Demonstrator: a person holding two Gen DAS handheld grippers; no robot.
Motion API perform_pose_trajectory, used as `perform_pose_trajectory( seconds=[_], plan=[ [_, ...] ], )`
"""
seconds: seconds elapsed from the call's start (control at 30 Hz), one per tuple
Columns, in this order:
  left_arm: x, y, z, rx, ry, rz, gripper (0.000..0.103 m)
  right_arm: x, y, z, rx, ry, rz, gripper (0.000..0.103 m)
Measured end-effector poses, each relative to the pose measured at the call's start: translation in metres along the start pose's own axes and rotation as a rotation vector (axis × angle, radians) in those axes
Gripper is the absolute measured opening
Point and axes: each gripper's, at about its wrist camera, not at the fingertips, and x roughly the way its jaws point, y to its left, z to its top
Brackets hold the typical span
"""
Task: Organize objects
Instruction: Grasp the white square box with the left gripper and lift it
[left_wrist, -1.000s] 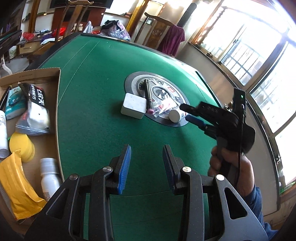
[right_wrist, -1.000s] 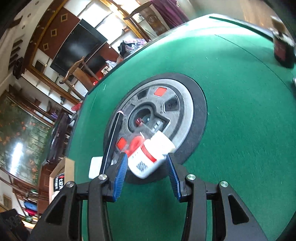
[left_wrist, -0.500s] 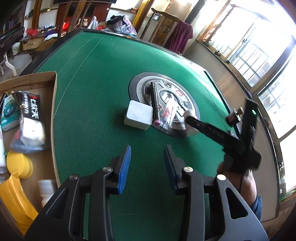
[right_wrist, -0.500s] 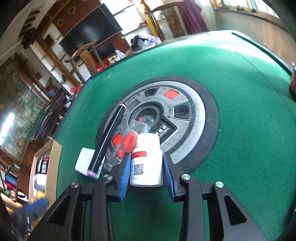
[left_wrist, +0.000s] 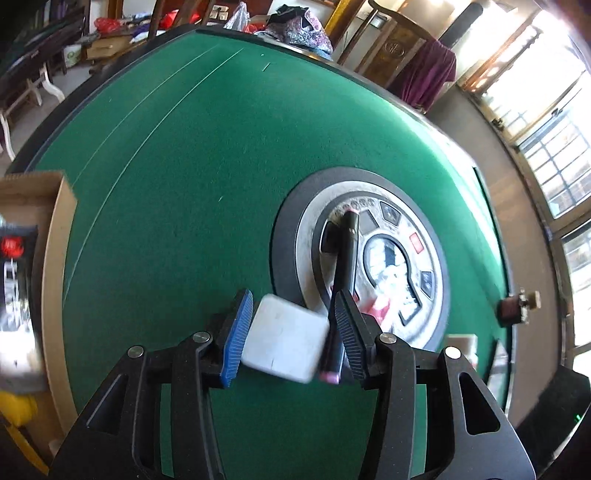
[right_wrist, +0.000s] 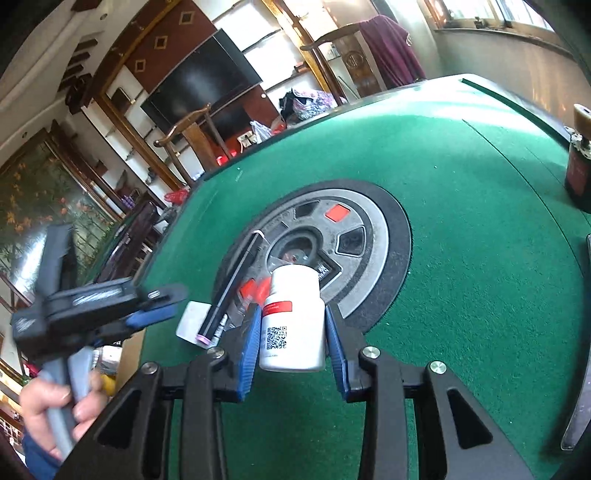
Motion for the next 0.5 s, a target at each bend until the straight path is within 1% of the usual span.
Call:
perform_pose_trajectory(
  seconds=[0.07, 0.17, 0.23, 0.33, 0.5],
  plan=[
    [0.013, -0.009, 0.007, 0.042, 0.009, 0.061, 0.046, 0.000, -0.001, 0.001, 0.005, -0.001, 0.008, 0.034],
    [0.029, -0.010, 0.006, 0.064, 0.068, 0.074, 0.046, -0.002, 0.000, 0.002, 0.007, -0.005, 0.017, 0.034],
    [0.028, -0.010, 0.003, 0.087, 0.071, 0.088, 0.047, -0.003, 0.000, 0.002, 0.006, -0.008, 0.020, 0.034],
    [0.017, -0.003, -0.012, 0.114, 0.083, 0.057, 0.047, -0.004, 0.001, 0.002, 0.007, -0.010, 0.024, 0.034],
    [-0.010, 0.011, -0.052, 0.147, 0.105, 0.018, 0.048, -0.003, 0.001, 0.002, 0.007, -0.008, 0.023, 0.034]
  ],
)
